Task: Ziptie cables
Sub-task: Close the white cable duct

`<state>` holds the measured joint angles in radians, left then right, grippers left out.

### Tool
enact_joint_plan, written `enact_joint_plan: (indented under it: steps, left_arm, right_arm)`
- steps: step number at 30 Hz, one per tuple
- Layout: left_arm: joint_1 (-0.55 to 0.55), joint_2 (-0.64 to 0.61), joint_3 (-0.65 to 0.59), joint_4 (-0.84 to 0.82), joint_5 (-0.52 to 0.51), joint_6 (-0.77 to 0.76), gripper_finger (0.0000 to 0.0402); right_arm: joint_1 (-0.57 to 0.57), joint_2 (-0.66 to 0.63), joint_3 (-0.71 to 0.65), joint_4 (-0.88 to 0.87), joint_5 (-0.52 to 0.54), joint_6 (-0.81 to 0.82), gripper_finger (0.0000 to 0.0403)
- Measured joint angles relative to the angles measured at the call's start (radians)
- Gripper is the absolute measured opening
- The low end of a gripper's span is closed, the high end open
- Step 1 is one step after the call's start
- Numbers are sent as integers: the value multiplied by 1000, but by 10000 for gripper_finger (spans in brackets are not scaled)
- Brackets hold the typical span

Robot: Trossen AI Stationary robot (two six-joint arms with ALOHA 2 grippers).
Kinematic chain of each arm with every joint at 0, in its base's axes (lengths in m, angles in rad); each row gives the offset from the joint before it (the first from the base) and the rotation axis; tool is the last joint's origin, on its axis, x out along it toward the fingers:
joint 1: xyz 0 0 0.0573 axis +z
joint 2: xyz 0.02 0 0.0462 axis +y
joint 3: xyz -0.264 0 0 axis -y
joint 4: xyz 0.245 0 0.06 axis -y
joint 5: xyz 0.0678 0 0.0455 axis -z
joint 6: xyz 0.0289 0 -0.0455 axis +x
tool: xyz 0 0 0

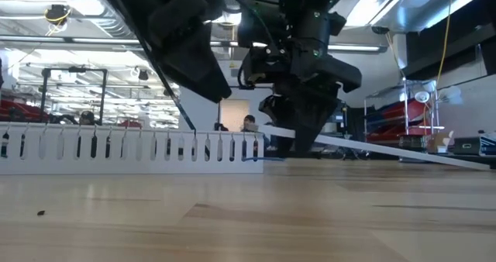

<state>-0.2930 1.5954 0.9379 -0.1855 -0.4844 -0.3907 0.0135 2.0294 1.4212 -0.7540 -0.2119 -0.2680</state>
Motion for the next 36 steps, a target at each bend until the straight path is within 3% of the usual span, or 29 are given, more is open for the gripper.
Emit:
enact_joint_plan:
  steps: [5, 11, 19, 27, 36]
  left_arm:
    - [-13, -5, 0, -15, -8, -17, 301]
    - [-15, -5, 0, -10, -21, -5, 301]
    - [-13, -5, 0, 1, -21, -2, 301]
    - [-12, -5, 0, 20, -21, -6, 301]
    - [-12, -5, -1, 19, -20, -5, 301]
  right_arm:
    - [-10, -69, -133, 132, 13, 12, 236]
    - [-29, -189, -375, 450, 20, 47, 236]
    - [-29, -194, -586, 768, 10, 42, 237]
    - [-33, -199, -600, 857, 2, 43, 278]
    - [-47, -282, -602, 741, -29, -28, 289]
